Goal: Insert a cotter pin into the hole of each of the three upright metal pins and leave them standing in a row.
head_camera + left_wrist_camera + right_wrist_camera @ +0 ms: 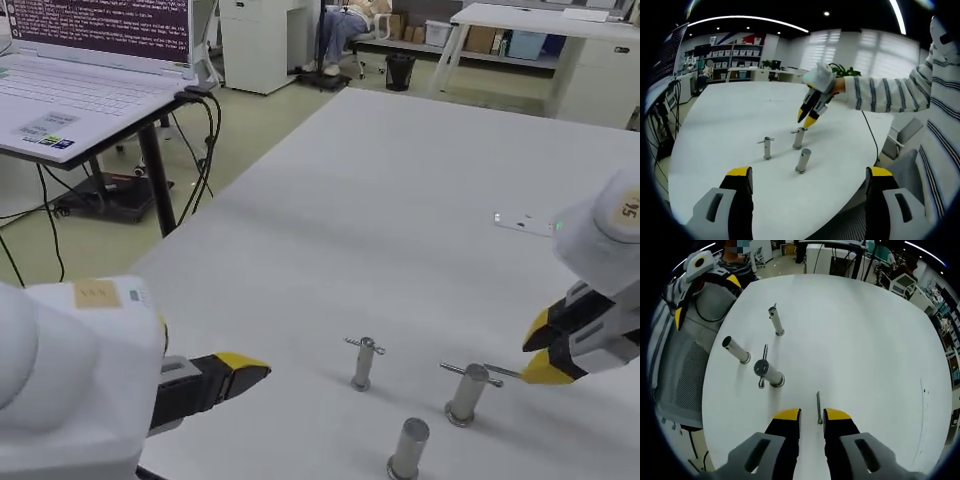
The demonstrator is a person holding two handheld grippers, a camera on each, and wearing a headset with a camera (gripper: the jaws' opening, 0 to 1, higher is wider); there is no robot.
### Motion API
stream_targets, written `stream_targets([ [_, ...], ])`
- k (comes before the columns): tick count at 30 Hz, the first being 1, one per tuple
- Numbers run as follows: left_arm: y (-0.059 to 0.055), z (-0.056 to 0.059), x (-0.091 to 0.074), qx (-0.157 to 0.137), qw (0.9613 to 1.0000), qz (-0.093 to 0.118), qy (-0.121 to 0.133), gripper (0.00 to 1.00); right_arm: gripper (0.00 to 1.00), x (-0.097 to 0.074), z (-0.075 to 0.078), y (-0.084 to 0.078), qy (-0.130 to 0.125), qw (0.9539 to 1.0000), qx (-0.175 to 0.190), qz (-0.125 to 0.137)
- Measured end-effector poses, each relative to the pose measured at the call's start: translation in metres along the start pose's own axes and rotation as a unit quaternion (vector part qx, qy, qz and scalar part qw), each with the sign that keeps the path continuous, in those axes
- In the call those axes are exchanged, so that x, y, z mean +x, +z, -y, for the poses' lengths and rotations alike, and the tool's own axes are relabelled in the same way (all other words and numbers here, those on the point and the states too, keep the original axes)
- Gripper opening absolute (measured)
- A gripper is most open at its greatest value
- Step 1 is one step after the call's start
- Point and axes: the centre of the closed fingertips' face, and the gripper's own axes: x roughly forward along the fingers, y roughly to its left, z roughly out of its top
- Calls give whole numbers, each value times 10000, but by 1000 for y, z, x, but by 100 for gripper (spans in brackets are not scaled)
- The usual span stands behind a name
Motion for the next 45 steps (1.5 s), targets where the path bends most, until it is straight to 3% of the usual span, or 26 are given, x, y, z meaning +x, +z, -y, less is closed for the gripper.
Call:
stream_targets([
  [5,0,2,2,-25,10000,14,-2,91,9,10,7,-3,71,9999,-55,-77],
  [10,0,0,3,-8,10000,45,59,92,10,23,10,-18,129,9993,-71,-341],
  [13,0,0,3,-29,10000,28,64,92,9,24,13,-21,143,9992,-12,-378],
  [16,0,2,4,-34,10000,37,43,91,6,21,16,-17,128,9996,82,-246],
  [20,3,3,3,-17,10000,64,32,91,6,24,13,-21,181,9991,-7,-389],
  [24,4,2,2,-43,9999,94,45,90,1,25,17,-19,12,9988,-78,-486],
  [33,1,3,5,-38,10000,49,24,89,0,26,15,-16,-49,9947,-502,-897],
  [35,0,4,5,-78,10000,30,4,88,0,27,14,-15,-97,9942,-456,-969],
  [40,-7,1,5,-84,9999,-73,60,85,0,26,15,-17,-240,9940,-416,-983],
  [45,-5,4,4,-25,9999,-88,43,86,0,25,11,-18,-309,9942,-449,-932],
])
